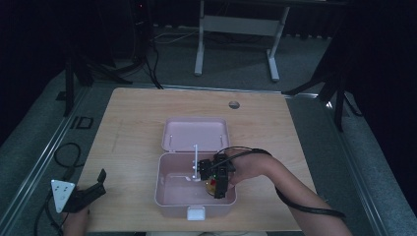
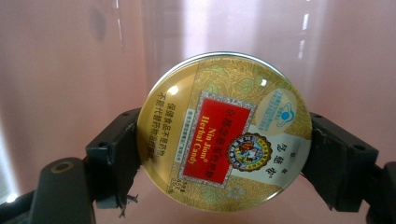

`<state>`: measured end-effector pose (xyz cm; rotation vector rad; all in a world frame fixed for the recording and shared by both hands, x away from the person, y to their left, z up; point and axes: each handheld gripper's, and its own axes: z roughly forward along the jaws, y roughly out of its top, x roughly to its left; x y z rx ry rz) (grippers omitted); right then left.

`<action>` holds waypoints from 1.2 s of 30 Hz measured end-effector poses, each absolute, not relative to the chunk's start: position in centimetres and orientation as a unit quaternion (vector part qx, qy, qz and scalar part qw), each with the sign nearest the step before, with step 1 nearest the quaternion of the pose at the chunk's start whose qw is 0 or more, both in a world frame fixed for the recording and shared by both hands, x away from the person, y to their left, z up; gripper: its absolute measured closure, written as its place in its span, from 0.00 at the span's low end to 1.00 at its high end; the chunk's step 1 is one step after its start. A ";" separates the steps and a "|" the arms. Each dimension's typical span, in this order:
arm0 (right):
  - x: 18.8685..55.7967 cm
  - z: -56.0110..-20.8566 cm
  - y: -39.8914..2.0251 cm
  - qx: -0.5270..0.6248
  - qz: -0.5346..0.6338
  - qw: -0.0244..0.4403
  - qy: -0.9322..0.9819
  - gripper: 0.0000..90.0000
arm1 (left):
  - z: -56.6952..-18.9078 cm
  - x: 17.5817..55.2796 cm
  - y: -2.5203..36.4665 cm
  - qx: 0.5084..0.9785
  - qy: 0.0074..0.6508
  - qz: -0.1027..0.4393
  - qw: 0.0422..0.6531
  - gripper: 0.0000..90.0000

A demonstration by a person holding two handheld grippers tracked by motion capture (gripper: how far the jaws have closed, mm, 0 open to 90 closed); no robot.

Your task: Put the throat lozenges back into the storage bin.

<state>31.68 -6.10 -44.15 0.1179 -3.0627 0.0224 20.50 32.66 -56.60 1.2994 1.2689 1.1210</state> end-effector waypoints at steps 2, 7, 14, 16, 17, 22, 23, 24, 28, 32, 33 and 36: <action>31.6 -44.7 -6.1 0.044 0.016 0.039 -0.998 0.22 | -56.6 20.5 32.7 0.534 0.520 0.460 0.482 0.01; 31.4 -45.9 -5.6 0.050 0.029 0.038 -0.998 0.22 | -56.6 20.5 32.6 0.534 0.520 0.460 0.482 0.01; 31.3 -48.1 -4.9 0.049 0.068 0.048 -0.995 0.22 | -56.6 20.5 32.6 0.536 0.519 0.460 0.482 0.01; 31.4 -48.3 -4.9 0.045 0.069 0.052 -0.995 0.22 | -56.6 20.5 32.6 0.536 0.518 0.460 0.482 0.01; 31.5 -48.5 -4.8 0.043 0.070 0.052 -0.995 0.22 | -56.6 20.5 32.6 0.536 0.518 0.460 0.482 0.01; 31.4 -49.1 -4.8 0.045 0.081 0.059 -0.994 0.22 | -56.6 20.5 32.6 0.537 0.517 0.460 0.482 0.01; 31.4 -49.2 -4.8 0.047 0.082 0.060 -0.994 0.22 | -56.6 20.5 32.6 0.537 0.517 0.460 0.482 0.01; 31.3 -49.2 -4.7 0.046 0.082 0.064 -0.993 0.21 | -56.6 20.5 32.6 0.537 0.517 0.460 0.482 0.01; 31.5 -49.0 -4.8 0.039 0.075 0.066 -0.994 0.19 | -56.6 20.5 32.6 0.536 0.518 0.460 0.483 0.01; 31.5 -48.3 -4.9 0.039 0.064 0.064 -0.995 0.19 | -56.6 20.5 32.6 0.536 0.518 0.460 0.483 0.01; 31.5 -47.9 -5.0 0.042 0.059 0.062 -0.995 0.18 | -56.6 20.5 32.6 0.536 0.518 0.460 0.483 0.01; 31.5 -46.5 -5.2 0.040 0.035 0.057 -0.997 0.17 | -56.6 20.5 32.6 0.535 0.518 0.460 0.483 0.01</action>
